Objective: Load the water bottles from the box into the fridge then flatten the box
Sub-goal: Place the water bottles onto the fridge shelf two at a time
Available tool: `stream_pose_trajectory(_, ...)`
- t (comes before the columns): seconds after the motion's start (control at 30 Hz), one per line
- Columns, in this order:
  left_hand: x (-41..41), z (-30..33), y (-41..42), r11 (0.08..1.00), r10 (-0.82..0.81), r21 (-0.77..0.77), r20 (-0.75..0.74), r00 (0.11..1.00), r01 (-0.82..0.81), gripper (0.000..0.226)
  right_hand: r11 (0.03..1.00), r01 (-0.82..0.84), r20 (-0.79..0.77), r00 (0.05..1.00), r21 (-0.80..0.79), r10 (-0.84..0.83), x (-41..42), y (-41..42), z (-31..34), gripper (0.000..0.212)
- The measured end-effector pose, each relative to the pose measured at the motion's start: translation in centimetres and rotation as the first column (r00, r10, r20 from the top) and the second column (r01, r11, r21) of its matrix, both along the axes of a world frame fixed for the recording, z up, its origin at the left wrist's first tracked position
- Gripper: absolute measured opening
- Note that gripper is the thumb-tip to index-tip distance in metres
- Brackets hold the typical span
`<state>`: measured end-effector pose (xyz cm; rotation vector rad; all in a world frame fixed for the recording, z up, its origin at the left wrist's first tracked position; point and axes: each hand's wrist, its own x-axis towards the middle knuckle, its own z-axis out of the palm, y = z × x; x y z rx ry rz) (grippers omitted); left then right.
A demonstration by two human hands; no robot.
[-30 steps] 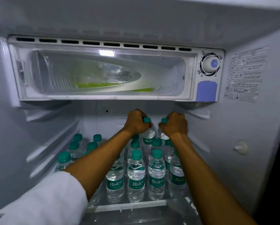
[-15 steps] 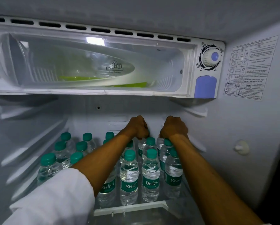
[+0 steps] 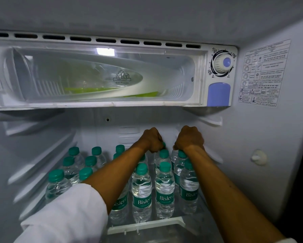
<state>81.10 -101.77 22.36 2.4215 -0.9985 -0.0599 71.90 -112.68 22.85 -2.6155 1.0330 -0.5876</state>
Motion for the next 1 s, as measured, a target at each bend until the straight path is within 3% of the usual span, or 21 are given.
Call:
stream_pose_trajectory(0.37,-0.6,0.2,0.0,1.0,0.025,0.0,-0.018,1.0,-0.025,0.04,0.998,-0.019,0.031,0.999,0.067,0.017,-1.2,0.5,0.9,0.051)
stream_pose_trajectory(0.63,-1.2,0.1,0.1,0.998,0.058,-0.038,0.028,0.998,-0.057,0.037,0.999,-0.028,0.093,0.995,0.036,0.024,-2.1,1.2,2.5,0.028)
stream_pose_trajectory(1.0,-1.3,0.7,0.6,0.996,0.079,0.049,-0.029,0.996,-0.078,0.039,0.998,-0.058,0.128,0.99,-0.037,0.062,-1.6,2.9,2.9,0.026)
